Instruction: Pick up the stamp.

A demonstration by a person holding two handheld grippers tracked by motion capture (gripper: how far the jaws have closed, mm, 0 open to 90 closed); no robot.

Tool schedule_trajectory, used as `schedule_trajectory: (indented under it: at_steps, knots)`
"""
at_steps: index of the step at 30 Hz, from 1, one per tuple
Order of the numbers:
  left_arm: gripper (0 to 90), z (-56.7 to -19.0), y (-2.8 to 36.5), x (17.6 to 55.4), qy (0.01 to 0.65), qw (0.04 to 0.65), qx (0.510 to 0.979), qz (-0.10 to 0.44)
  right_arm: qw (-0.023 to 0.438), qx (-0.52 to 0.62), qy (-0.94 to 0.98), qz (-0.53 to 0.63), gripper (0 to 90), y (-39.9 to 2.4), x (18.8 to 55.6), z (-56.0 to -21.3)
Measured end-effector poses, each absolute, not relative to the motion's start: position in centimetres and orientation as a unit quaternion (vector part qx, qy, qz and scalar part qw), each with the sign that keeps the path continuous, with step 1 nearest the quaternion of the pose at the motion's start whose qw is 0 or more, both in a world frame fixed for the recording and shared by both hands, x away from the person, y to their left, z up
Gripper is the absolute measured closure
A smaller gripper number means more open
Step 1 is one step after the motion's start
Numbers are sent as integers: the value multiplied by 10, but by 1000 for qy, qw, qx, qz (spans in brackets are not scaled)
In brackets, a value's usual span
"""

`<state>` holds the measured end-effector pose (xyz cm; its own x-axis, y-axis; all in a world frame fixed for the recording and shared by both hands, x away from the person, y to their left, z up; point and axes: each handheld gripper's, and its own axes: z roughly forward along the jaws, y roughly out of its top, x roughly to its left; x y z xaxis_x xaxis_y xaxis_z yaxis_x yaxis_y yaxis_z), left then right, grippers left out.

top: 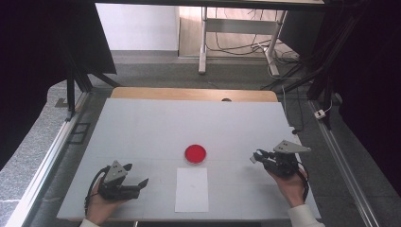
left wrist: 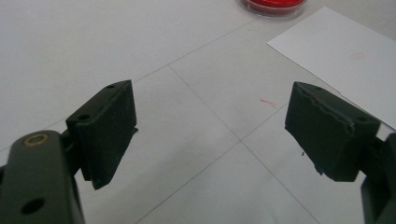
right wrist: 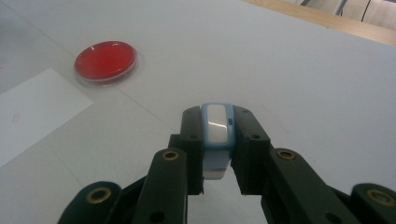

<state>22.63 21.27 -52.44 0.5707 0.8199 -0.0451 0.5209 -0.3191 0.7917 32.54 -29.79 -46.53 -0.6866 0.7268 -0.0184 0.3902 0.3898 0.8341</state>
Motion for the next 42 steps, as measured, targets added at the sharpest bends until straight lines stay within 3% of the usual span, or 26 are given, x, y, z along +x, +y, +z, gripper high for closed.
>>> schedule_trajectory:
  at_steps: [42]
  knots:
    - [168, -524, 210, 226, 421, 403, 790, 188, 158, 279, 819, 475, 749, -232, 310, -457]
